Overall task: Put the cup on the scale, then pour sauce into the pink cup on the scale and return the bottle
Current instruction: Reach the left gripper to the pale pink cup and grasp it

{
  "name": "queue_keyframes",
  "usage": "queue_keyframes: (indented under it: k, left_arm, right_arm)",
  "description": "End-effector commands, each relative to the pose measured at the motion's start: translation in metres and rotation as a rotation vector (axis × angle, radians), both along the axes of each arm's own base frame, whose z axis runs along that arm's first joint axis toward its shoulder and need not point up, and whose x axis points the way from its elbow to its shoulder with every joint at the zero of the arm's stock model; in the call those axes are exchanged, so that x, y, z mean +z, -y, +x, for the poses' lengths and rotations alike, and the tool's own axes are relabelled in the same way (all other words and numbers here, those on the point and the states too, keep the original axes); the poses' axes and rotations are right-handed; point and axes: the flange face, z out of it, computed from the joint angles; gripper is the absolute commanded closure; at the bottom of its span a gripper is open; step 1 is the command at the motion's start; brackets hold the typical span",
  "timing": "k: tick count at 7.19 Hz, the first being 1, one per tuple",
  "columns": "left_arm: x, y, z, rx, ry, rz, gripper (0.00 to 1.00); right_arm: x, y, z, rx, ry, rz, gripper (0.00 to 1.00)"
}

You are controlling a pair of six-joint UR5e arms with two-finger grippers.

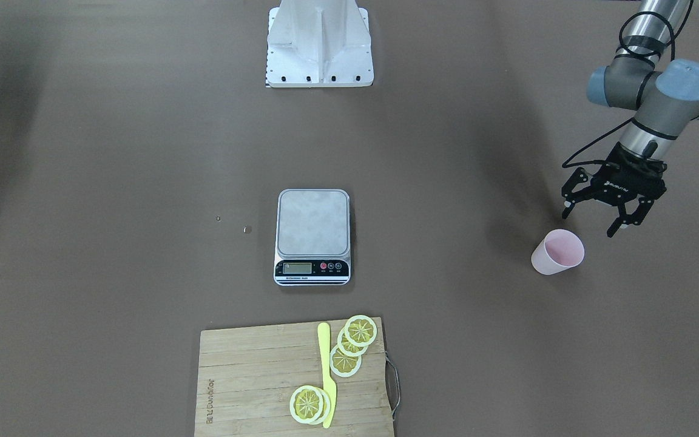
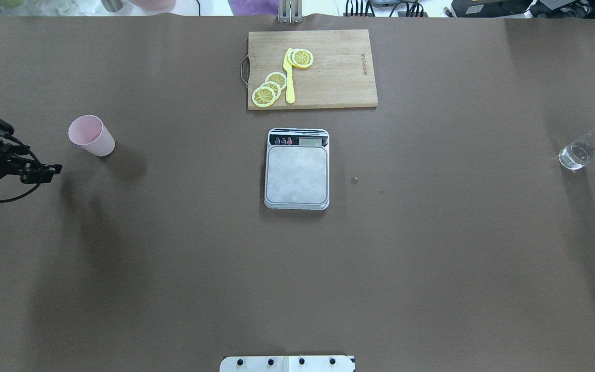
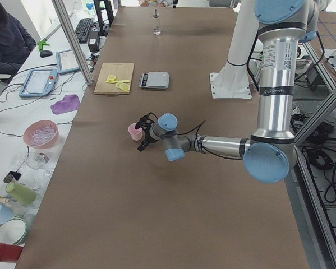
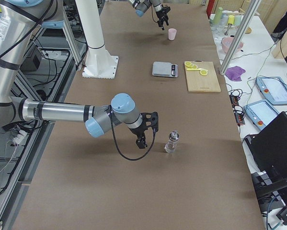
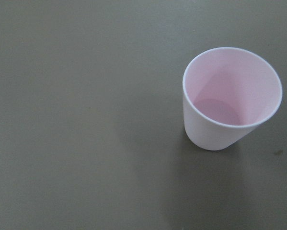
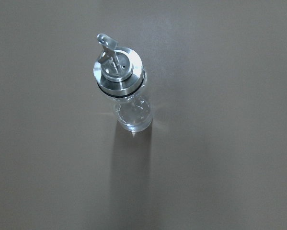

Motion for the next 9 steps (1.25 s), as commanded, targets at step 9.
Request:
queue_keyframes:
  k: [9]
  left_arm:
    - [-0.026,0.035,0.053,0.023,-0.03,0.023,0.21]
  right_arm:
    - [0.0,0.001,0.0,0.002,0.0,0.001,0.0]
